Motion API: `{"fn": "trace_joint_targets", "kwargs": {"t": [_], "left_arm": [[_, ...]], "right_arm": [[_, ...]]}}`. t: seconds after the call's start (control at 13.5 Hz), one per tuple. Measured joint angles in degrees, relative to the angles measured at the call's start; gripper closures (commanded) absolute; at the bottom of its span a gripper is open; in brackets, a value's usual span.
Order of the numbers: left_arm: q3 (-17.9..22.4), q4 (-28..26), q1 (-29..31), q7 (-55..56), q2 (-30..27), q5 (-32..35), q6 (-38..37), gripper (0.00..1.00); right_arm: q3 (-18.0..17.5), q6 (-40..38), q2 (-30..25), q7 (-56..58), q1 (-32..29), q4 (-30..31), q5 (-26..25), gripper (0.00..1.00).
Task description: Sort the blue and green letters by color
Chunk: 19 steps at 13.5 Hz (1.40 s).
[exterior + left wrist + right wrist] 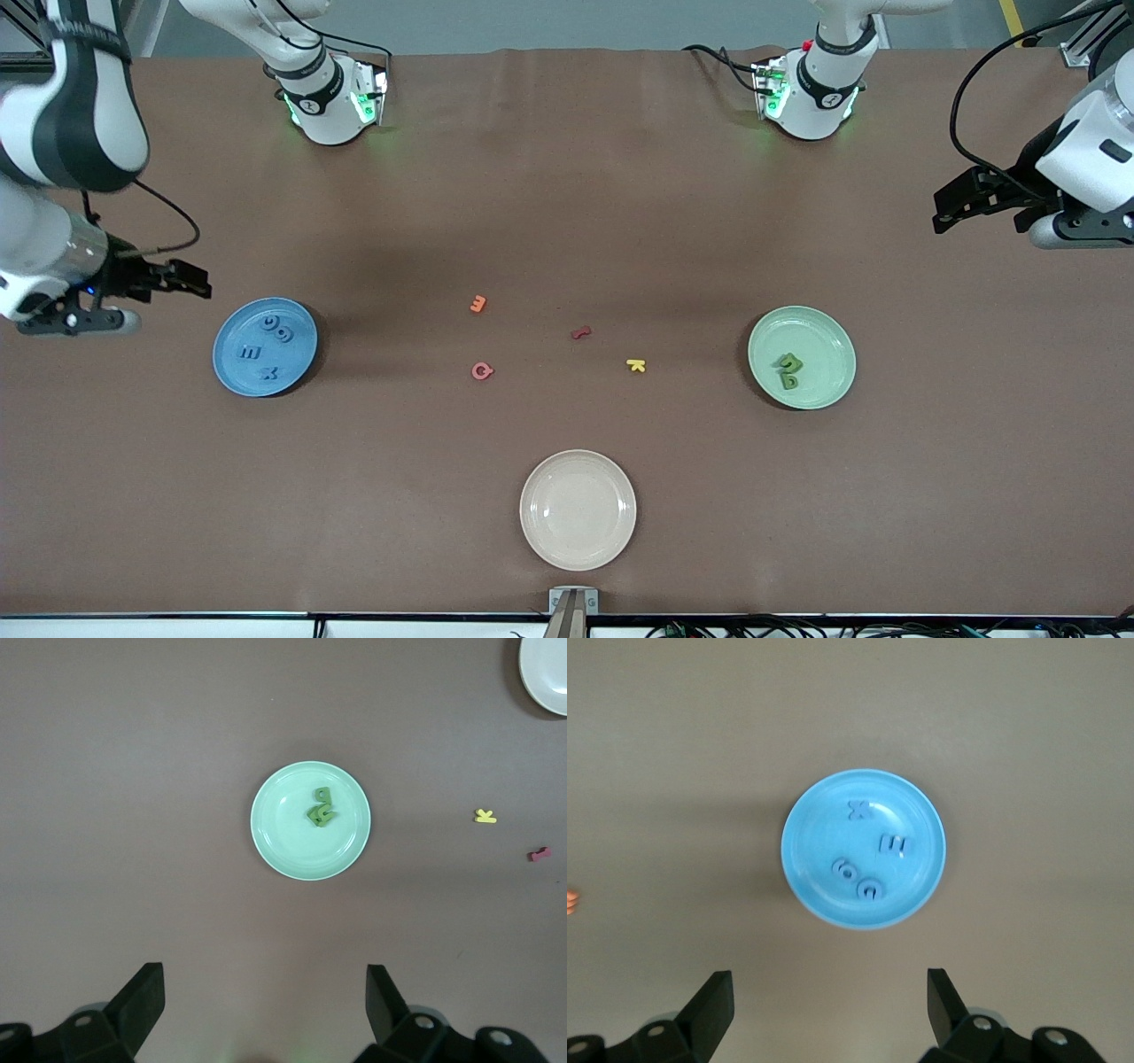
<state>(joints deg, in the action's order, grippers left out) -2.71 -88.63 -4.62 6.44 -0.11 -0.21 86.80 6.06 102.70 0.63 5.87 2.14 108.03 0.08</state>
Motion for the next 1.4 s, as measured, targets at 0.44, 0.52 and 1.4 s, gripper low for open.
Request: {"fn": "trace_joint_targets", "kwargs": {"t": [0.44, 0.52, 1.4], "left_arm": [[-1.0, 0.0, 0.1, 0.4, -0.1, 0.1, -0.3, 0.00], [-1.0, 0.0, 0.1, 0.7, -0.1, 0.1, -0.3, 0.00], [-2.4, 0.0, 0.1, 2.3, -0.7, 1.8, -1.3, 0.00]], "right_arm": [[-0.3, -19.6, -4.2, -2.8, 0.4, -15.0, -0.3, 0.00], [-0.3, -20.9, -4.2, -3.3, 0.4, -16.7, -0.3, 0.00], [-0.3, -21.5, -3.2, -4.0, 0.4, -22.6, -0.3, 0.00]]}}
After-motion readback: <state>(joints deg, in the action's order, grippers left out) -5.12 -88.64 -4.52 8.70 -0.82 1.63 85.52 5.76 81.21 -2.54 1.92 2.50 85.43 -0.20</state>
